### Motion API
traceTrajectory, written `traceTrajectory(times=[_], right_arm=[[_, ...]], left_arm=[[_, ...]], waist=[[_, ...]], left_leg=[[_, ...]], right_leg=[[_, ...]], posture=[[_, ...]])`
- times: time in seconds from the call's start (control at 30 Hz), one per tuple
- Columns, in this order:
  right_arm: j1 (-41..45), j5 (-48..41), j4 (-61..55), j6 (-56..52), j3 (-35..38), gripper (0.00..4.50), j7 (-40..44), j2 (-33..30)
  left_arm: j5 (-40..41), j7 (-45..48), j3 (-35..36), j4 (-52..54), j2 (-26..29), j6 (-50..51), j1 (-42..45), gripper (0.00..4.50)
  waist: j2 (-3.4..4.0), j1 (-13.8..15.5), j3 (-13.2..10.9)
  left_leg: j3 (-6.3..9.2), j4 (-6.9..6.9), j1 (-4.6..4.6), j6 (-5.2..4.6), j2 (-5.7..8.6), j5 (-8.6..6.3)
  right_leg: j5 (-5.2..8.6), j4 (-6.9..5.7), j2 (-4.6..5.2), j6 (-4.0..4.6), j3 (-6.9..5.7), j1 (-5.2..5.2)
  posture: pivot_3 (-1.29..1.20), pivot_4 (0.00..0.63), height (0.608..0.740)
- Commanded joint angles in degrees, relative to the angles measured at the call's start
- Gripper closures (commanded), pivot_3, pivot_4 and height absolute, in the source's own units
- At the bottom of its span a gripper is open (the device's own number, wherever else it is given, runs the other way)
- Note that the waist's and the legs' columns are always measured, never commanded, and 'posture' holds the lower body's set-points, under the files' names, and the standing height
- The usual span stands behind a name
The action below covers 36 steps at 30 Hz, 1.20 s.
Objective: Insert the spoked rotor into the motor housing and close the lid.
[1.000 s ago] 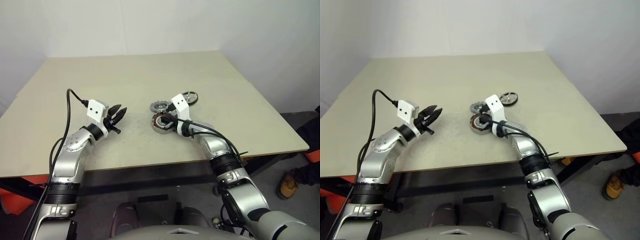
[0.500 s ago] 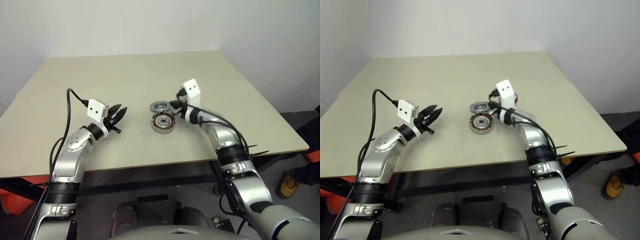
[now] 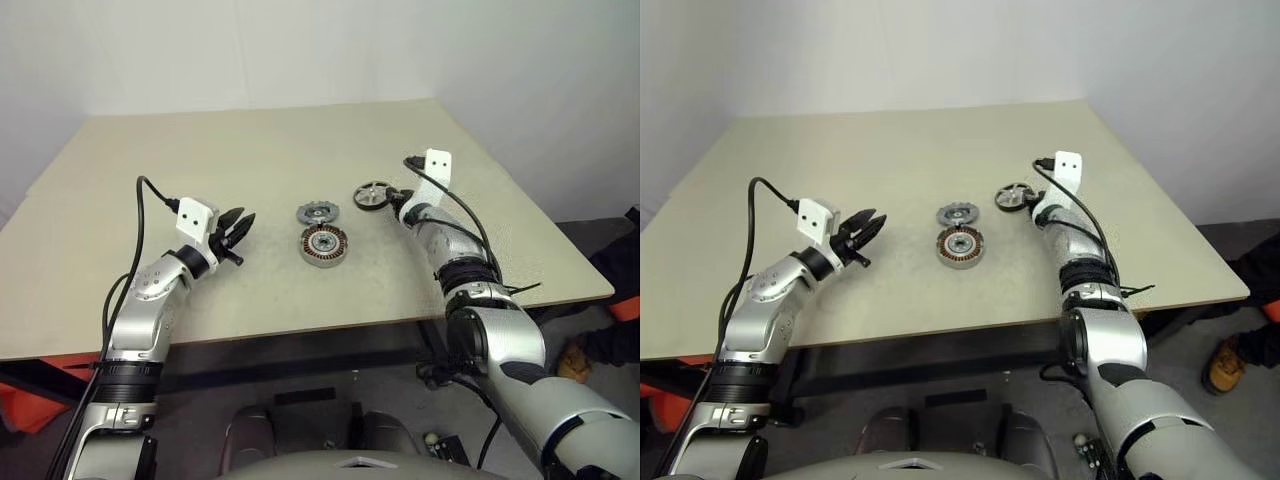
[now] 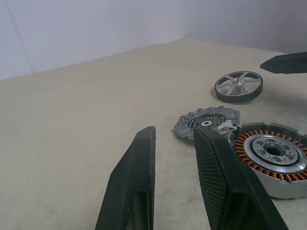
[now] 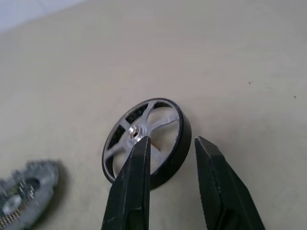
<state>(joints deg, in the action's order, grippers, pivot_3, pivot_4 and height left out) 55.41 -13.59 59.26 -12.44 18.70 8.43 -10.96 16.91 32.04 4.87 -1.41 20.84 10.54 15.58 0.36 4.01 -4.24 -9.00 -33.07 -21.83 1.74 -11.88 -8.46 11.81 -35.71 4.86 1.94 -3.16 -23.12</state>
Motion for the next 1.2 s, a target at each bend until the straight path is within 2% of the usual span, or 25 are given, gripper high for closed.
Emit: traceTrajectory(times=[0.03, 0.27, 0.77, 0.9, 0.97, 1.2], right_arm=[[3.54, -3.14, 2.08, 1.61, 3.08, 2.9, -1.33, 0.43], [5.87, -4.8, 7.4, 2.9, 5.9, 2.9, -4.17, 1.17], [5.13, -4.25, 12.46, 5.34, 5.82, 2.9, -6.03, 3.01], [5.09, -4.07, 12.83, 5.49, 5.74, 3.81, -6.19, 2.95], [5.1, -3.99, 12.9, 5.52, 5.71, 4.47, -6.25, 2.88], [5.2, -3.73, 12.97, 5.53, 5.55, 4.47, -6.13, 2.66]], left_arm=[[-0.23, 0.2, 0.45, 1.29, 0.54, -1.2, 1.05, 3.2], [-0.38, 0.5, 0.6, 1.66, 1.08, -0.98, 0.8, 3.2], [-1.04, 0.49, 0.23, 2.49, 2.04, -0.84, 0.25, 3.2], [-1.14, 0.37, 0.24, 2.57, 2.04, -0.84, 0.14, 3.2], [-1.2, 0.34, 0.23, 2.54, 2.0, -0.87, 0.14, 3.2], [-1.46, 0.39, 0.23, 2.26, 1.78, -1.11, 0.15, 3.2]], waist=[[0.0, 0.01, 0.0], [0.0, 0.02, 0.0], [0.01, 0.02, -0.01], [0.01, 0.01, 0.0], [0.01, 0.02, -0.01], [0.01, 0.01, 0.0]], left_leg=[[0.0, 0.0, -0.01, 0.0, 0.0, 0.0], [0.0, 0.0, -0.03, 0.0, 0.0, 0.0], [0.0, 0.0, -0.13, -0.01, 0.0, 0.0], [0.0, 0.0, -0.14, -0.01, 0.0, 0.0], [0.0, 0.0, -0.14, -0.01, 0.0, 0.0], [0.0, -0.01, -0.14, -0.01, 0.0, 0.0]], right_leg=[[0.0, 0.0, 0.0, 0.0, 0.0, 0.0], [-0.01, 0.0, 0.0, 0.03, 0.0, -0.01], [-0.02, -0.01, 0.0, 0.04, -0.01, -0.1], [-0.02, -0.01, 0.0, 0.04, -0.01, -0.11], [-0.02, -0.01, 0.0, 0.04, -0.01, -0.11], [-0.02, -0.02, 0.0, 0.04, -0.01, -0.12]], posture=[[0.0, 0.0, 0.74], [0.0, 0.0, 0.74], [0.0, 0.0, 0.74], [0.0, 0.0, 0.74], [0.0, 0.0, 0.74], [0.0, 0.0, 0.74]])
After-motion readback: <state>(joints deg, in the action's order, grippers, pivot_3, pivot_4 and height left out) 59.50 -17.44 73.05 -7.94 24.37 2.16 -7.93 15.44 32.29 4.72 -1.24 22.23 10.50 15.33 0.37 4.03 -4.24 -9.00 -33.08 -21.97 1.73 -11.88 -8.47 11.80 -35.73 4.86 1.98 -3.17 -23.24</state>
